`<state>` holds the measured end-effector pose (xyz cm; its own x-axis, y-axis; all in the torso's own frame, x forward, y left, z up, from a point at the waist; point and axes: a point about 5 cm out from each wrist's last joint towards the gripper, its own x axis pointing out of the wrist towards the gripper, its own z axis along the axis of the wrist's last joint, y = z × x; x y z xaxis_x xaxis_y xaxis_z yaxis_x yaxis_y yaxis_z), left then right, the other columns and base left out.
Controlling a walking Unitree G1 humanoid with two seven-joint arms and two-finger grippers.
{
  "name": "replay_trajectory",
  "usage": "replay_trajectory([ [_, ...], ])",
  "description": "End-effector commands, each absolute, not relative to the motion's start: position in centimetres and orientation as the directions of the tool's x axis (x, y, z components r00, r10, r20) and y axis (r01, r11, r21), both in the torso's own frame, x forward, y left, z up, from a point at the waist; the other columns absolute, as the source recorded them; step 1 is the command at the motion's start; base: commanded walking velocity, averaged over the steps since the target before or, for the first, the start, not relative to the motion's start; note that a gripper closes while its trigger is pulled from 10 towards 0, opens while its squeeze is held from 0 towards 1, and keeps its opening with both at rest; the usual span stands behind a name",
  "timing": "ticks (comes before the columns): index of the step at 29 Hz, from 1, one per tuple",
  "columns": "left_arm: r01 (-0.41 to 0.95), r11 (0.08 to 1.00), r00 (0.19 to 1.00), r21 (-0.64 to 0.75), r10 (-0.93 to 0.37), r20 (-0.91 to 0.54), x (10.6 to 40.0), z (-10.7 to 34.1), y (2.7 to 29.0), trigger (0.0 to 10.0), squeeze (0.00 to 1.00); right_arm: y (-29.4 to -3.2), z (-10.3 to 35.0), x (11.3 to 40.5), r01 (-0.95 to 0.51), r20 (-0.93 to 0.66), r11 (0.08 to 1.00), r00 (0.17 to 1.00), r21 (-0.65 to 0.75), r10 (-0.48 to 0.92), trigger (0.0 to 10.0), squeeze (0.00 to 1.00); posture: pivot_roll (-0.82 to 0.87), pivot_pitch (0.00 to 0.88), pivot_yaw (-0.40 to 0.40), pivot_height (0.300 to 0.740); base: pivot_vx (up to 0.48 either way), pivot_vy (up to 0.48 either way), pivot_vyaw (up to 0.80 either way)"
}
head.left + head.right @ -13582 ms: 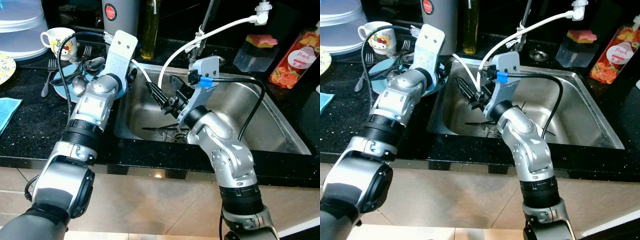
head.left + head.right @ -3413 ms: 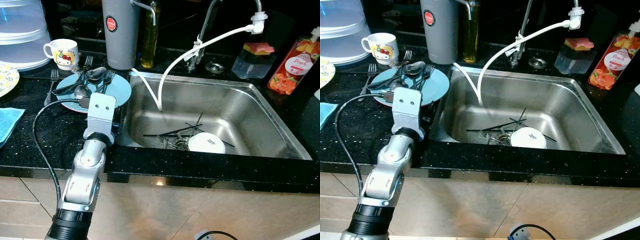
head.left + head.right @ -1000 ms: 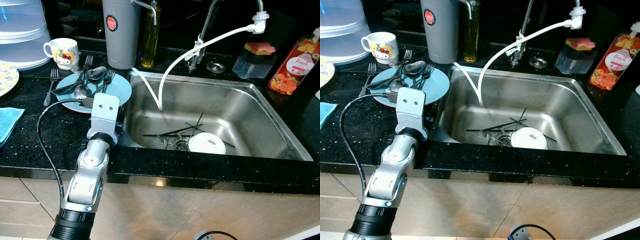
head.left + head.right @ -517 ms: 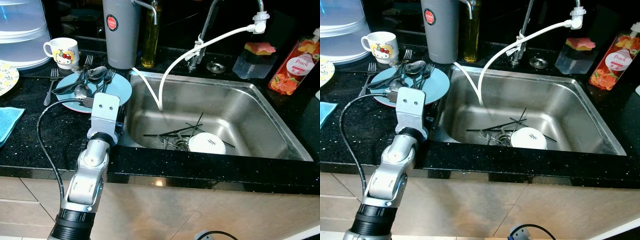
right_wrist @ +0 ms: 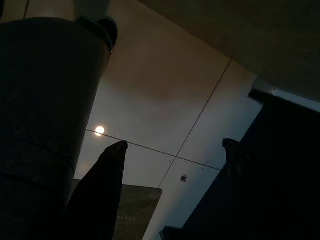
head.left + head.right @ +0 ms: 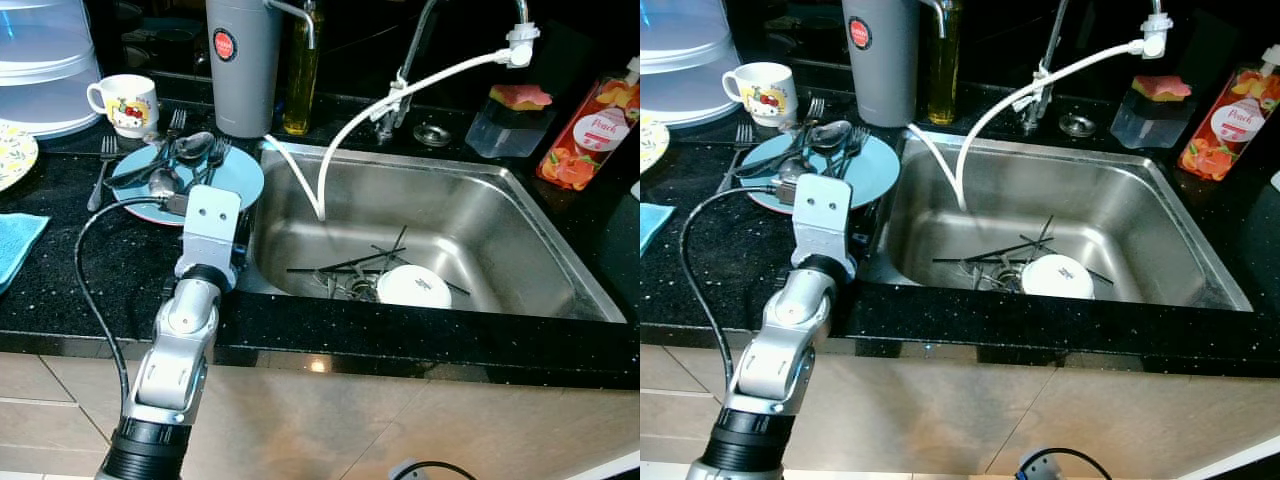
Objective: Kitchen organization
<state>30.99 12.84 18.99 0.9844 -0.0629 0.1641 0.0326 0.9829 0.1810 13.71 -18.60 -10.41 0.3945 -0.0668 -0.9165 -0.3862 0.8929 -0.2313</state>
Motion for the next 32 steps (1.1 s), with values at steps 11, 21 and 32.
replay_trajectory([
  [11, 0.047, 0.983, 0.986, 0.177, -0.075, 0.152, 30.77, 18.70, 12.34, 10.0, 0.00, -18.99, -10.41, 13.59, -0.389, -0.921, 0.891, 0.383, -0.233, -0.074, 10.0, 0.00, 0.26, 0.053, -0.111, 0.740, 0.000, 0.000, 0.00],
  [21, 0.051, 0.983, 0.985, 0.176, -0.078, 0.152, 30.78, 18.68, 12.26, 10.0, 0.00, -18.97, -10.42, 13.58, -0.389, -0.921, 0.891, 0.383, -0.232, -0.073, 10.0, 0.00, 0.26, 0.049, -0.111, 0.740, 0.000, 0.000, 0.00],
  [32, 0.054, 0.982, 0.985, 0.180, -0.082, 0.153, 30.89, 18.72, 12.27, 10.0, 0.00, -18.90, -10.43, 13.56, -0.390, -0.920, 0.891, 0.386, -0.233, -0.072, 10.0, 0.00, 0.26, 0.037, -0.108, 0.740, 0.000, 0.000, 0.00],
])
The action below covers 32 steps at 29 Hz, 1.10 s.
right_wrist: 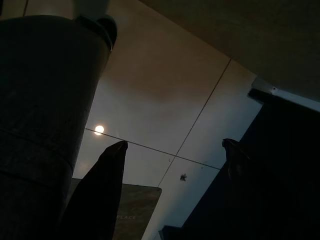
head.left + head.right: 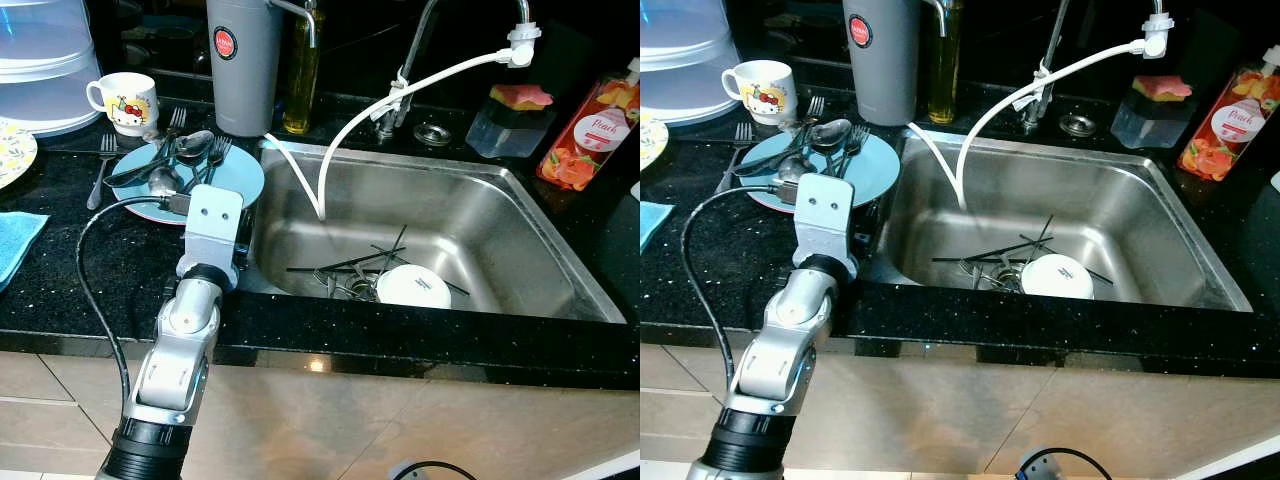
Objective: Kitchen organization
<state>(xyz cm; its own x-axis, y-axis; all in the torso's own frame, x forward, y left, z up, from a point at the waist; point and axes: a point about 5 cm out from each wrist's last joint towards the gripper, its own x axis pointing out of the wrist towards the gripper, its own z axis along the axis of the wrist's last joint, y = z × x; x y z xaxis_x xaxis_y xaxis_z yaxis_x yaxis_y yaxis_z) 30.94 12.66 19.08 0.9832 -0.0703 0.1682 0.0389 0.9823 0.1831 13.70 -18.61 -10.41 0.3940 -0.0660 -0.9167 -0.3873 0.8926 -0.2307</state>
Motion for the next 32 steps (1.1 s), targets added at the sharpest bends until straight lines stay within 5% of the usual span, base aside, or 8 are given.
replay_trajectory([
  [1, 0.054, 0.982, 0.985, 0.180, -0.082, 0.153, 30.89, 18.71, 12.27, 10.0, 0.00, -18.90, -10.43, 13.55, -0.390, -0.920, 0.891, 0.386, -0.233, -0.072, 10.0, 0.00, 0.26, 0.037, -0.108, 0.740, 0.000, 0.000, 0.00],
  [32, 0.063, 0.981, 0.984, 0.183, -0.091, 0.150, 30.86, 18.71, 12.23, 10.0, 0.00, -18.77, -10.46, 13.52, -0.384, -0.921, 0.895, 0.383, -0.227, -0.069, 10.0, 0.00, 0.26, 0.047, -0.098, 0.740, 0.000, 0.000, 0.00],
])
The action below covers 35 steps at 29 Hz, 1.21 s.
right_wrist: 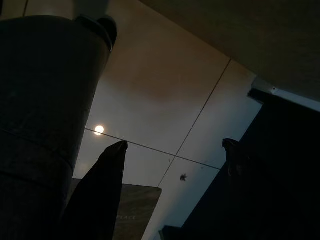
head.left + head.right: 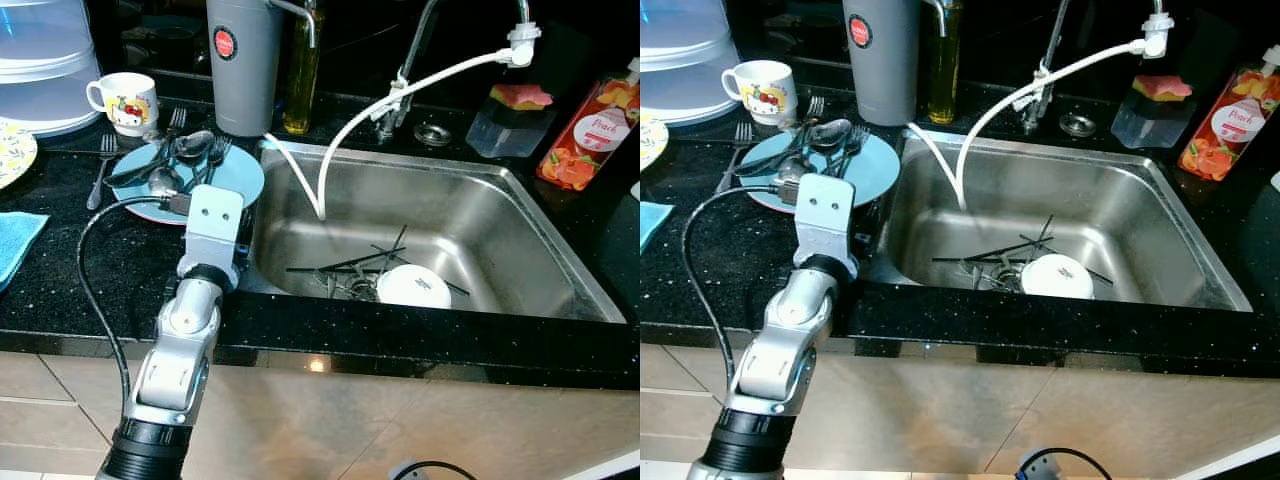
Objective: Kitchen organization
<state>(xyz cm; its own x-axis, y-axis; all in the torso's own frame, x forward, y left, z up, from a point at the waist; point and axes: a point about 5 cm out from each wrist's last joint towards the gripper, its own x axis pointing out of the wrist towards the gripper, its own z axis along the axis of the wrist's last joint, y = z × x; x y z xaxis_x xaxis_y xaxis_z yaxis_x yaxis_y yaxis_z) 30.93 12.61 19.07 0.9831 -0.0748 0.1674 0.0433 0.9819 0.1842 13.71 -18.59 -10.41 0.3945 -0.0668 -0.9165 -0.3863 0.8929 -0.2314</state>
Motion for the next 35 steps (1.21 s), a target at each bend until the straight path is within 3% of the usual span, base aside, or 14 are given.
replay_trajectory([
  [1, 0.063, 0.981, 0.984, 0.183, -0.091, 0.150, 30.86, 18.71, 12.22, 10.0, 0.00, -18.76, -10.46, 13.53, -0.384, -0.921, 0.895, 0.383, -0.227, -0.069, 10.0, 0.00, 0.26, 0.047, -0.098, 0.740, 0.000, 0.000, 0.00],
  [35, 0.060, 0.982, 0.985, 0.177, -0.087, 0.150, 30.78, 18.68, 12.17, 10.0, 0.00, -18.90, -10.41, 13.63, -0.387, -0.920, 0.893, 0.384, -0.231, -0.071, 10.0, 0.00, 0.26, 0.050, -0.107, 0.740, 0.000, 0.000, 0.00],
])
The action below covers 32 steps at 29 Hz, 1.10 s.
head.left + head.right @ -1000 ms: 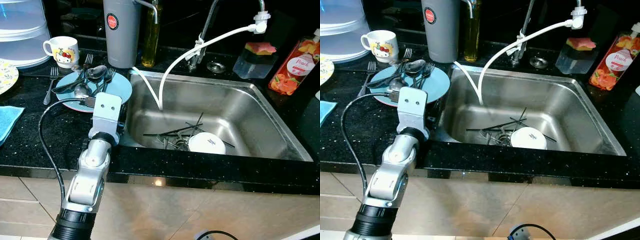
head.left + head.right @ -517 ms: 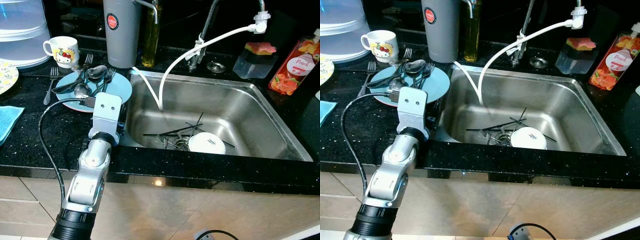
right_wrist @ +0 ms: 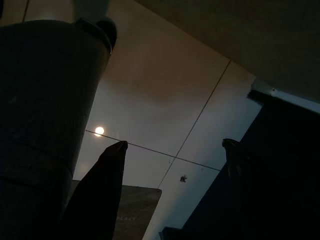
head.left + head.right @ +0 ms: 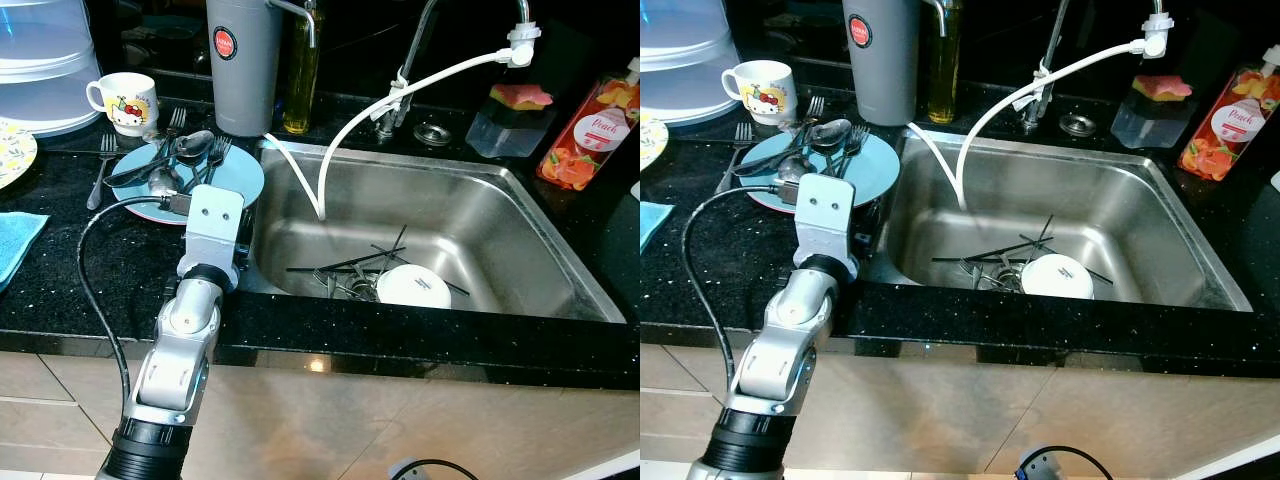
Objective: Kitchen organization
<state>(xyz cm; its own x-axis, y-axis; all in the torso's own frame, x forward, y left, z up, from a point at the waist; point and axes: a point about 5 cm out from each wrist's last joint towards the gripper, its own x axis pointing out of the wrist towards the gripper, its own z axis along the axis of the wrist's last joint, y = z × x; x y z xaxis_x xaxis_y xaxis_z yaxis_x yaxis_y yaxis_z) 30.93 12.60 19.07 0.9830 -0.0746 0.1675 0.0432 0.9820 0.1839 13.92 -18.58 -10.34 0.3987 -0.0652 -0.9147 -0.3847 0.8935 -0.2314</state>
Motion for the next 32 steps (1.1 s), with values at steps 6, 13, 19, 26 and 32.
replay_trajectory([
  [6, 0.061, 0.982, 0.985, 0.179, -0.089, 0.151, 30.81, 18.71, 12.14, 10.0, 0.00, -18.89, -10.41, 13.65, -0.386, -0.920, 0.893, 0.385, -0.230, -0.071, 10.0, 0.00, 0.26, 0.050, -0.107, 0.740, 0.000, 0.000, 0.00],
  [13, 0.060, 0.982, 0.985, 0.178, -0.088, 0.150, 30.80, 18.68, 12.09, 10.0, 0.00, -18.89, -10.40, 13.66, -0.387, -0.921, 0.893, 0.384, -0.230, -0.070, 10.0, 0.00, 0.26, 0.050, -0.108, 0.740, 0.000, 0.000, 0.00],
  [19, 0.062, 0.982, 0.984, 0.179, -0.089, 0.151, 30.82, 18.70, 12.08, 10.0, 0.00, -18.87, -10.40, 13.67, -0.386, -0.920, 0.893, 0.385, -0.231, -0.071, 10.0, 0.00, 0.26, 0.049, -0.106, 0.740, 0.000, 0.000, 0.00],
  [26, 0.059, 0.982, 0.985, 0.179, -0.087, 0.151, 30.84, 18.71, 12.13, 10.0, 0.00, -18.85, -10.39, 13.70, -0.387, -0.920, 0.893, 0.385, -0.230, -0.070, 10.0, 0.00, 0.26, 0.049, -0.107, 0.740, 0.000, 0.000, 0.00],
  [32, 0.060, 0.982, 0.984, 0.180, -0.088, 0.152, 30.85, 18.72, 12.19, 10.0, 0.00, -18.78, -10.39, 13.72, -0.389, -0.920, 0.892, 0.386, -0.229, -0.068, 10.0, 0.00, 0.27, 0.045, -0.108, 0.740, 0.000, 0.000, 0.00],
])
